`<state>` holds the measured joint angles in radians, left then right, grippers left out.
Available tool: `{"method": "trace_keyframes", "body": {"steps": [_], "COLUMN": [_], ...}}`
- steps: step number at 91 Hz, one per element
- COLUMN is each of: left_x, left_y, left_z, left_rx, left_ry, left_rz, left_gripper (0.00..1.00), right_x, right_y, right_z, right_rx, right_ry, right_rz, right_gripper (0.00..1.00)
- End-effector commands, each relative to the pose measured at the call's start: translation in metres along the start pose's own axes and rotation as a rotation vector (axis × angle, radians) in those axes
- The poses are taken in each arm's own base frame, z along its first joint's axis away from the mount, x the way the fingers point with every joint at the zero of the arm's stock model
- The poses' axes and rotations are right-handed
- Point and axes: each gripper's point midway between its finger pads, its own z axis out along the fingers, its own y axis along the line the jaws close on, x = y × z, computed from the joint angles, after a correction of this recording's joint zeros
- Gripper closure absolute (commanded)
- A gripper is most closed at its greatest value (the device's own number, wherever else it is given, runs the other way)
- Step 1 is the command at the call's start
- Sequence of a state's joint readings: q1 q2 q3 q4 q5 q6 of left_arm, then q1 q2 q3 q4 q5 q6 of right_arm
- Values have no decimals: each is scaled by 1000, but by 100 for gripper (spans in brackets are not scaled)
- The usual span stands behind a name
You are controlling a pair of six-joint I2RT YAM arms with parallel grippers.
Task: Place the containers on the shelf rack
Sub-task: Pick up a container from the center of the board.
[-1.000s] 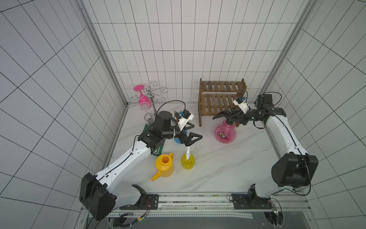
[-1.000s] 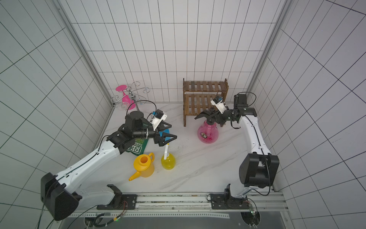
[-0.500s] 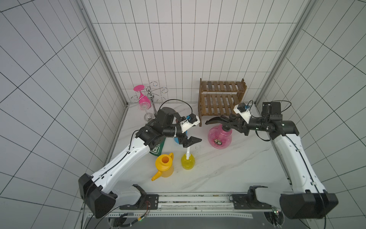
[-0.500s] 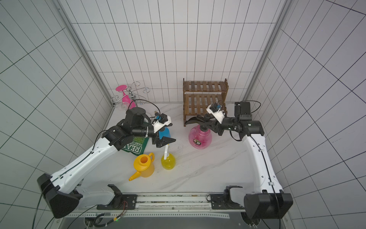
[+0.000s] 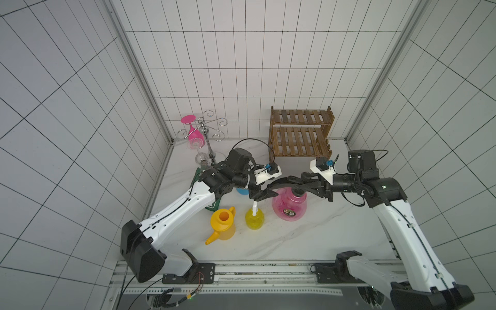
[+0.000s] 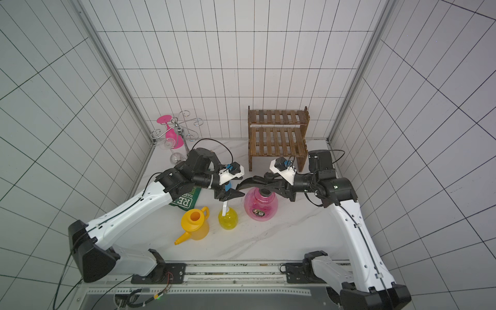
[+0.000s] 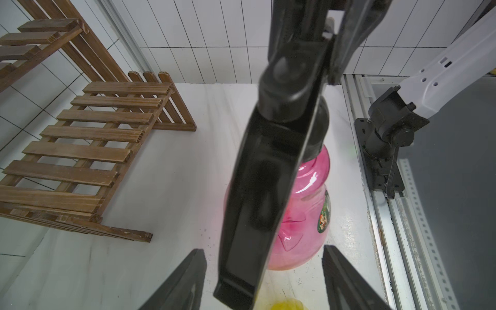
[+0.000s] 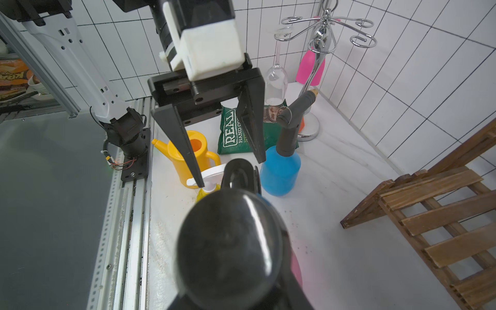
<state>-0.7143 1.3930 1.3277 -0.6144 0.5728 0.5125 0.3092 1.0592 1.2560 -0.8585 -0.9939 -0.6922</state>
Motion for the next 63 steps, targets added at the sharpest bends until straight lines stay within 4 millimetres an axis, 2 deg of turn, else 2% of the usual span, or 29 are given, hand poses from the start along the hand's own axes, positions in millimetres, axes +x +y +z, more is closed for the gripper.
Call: {"method": "trace_keyframes", "body": {"steps": [1, 13, 27, 40, 53, 63], "left_x": [-18, -21, -20, -18, -20, -19], "left_y": [14, 8, -13, -20, -29, -32], "left_z": [-6, -7, 1, 8, 11, 13], "left_rx": [-72, -41, 91, 133, 188, 203], "left_ry": [-28, -44, -85, -86, -103, -102], "left_rz": [40, 59, 51, 45, 67, 70], "left_gripper": [30, 29, 29, 30, 43, 62], "right_x": [-9, -11, -15, -16, -16, -17], "right_y": [13, 16, 24, 29, 31, 32], "right_z": [-1, 1, 5, 10, 13, 12], "right_rx": [-43, -60, -104, -135, -143, -143], "right_ry": [-34, -34, -47, -41, -31, -28], "right_rz": [-37, -45, -49, -50, -55, -62], "right_gripper": [100, 100, 100, 100, 100, 100]}}
